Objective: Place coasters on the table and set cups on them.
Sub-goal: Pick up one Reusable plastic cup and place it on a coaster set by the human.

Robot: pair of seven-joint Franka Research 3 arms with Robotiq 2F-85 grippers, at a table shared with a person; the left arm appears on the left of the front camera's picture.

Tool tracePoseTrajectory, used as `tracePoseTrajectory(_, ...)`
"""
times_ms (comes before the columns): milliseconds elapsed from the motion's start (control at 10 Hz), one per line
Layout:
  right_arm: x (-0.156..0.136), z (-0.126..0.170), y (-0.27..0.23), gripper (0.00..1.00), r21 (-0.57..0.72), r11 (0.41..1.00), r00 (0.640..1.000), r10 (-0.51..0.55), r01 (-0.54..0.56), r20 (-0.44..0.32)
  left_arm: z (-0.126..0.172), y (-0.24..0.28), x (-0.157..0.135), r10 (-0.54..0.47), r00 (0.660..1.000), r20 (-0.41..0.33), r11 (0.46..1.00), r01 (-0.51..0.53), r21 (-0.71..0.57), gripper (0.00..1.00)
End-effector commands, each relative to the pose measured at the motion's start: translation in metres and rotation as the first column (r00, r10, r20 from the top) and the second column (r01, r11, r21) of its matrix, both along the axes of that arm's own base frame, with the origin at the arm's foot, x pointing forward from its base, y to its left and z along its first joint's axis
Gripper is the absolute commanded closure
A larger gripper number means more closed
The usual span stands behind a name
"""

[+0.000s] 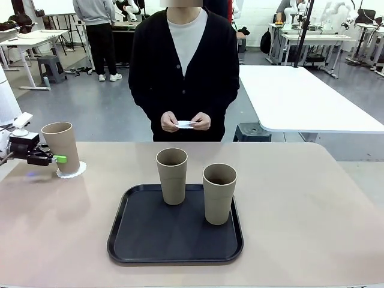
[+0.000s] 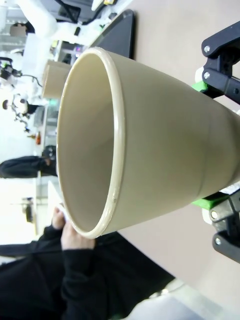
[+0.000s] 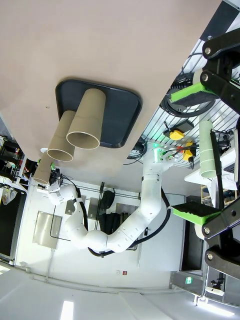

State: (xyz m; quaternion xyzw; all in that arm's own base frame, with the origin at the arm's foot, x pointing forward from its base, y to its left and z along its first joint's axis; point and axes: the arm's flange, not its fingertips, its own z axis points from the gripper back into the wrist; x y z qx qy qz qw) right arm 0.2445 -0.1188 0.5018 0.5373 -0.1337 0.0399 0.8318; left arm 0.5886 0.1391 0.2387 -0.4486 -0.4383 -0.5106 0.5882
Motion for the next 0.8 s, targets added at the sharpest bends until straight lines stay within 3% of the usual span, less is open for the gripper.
tracePoseTrajectory(0,0.0008,0.0001,-0.0003,0.00,0.011,1.000,1.000,0.001,-0.001,0.005,-0.0017,0.0007,0.0007,-0.013,0.999,0.034,1.000,0.014,-0.028,0.16)
tracePoseTrajectory(700,0.0008,0.0001,-0.0003,0.00,0.011,1.000,1.000,0.001,-0.001,0.005,-0.0056,-0.0026,-0.0078,-0.054,0.998,0.029,0.998,0.055,-0.043,0.16)
